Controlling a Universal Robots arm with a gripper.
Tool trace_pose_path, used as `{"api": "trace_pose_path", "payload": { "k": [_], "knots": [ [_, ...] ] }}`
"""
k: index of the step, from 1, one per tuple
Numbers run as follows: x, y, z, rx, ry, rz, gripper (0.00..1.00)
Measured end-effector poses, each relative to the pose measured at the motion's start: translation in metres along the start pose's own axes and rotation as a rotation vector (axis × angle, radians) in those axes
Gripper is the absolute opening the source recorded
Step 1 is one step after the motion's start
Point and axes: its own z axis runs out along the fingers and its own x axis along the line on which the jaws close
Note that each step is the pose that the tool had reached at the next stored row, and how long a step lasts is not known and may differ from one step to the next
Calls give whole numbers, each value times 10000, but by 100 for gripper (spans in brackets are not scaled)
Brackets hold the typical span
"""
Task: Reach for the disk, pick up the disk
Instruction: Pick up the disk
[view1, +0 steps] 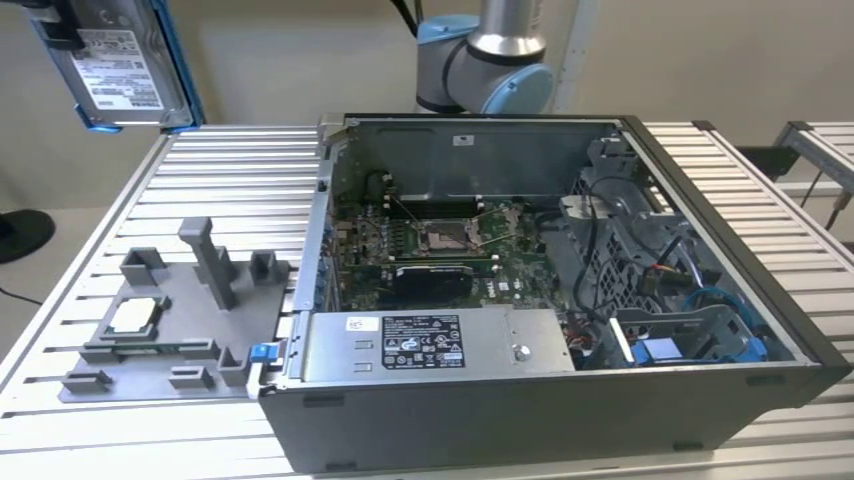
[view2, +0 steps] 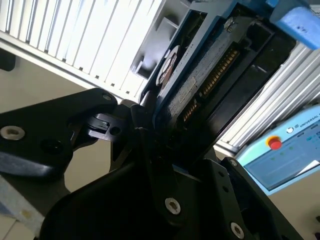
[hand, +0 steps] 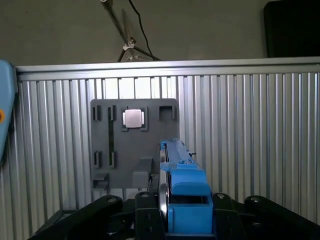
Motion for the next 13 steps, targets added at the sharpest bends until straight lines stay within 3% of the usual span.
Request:
{"api": "trace_pose_path", "payload": {
  "k": [13],
  "knots": [
    [-12, -236, -6, 0, 0, 0, 0]
  ]
}}
